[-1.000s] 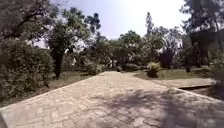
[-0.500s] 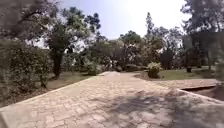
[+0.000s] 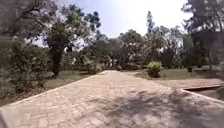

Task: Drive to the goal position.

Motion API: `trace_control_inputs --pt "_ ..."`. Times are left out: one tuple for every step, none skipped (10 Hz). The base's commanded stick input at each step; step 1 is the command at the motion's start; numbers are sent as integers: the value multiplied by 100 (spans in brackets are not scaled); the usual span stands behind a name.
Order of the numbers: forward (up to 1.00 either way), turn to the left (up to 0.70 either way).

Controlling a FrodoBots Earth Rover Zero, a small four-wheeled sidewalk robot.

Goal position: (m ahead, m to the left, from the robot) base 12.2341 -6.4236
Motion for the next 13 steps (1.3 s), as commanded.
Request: trace_control_inputs --pt "30 0" --pt "30 0" --pt "30 0" --pt "30 0" --pt "30 0" --pt "30 0" --pt "30 0" --pt "30 0" --pt "30 0" --pt "30 0" --pt "30 0" --pt "30 0" --pt "30 0"
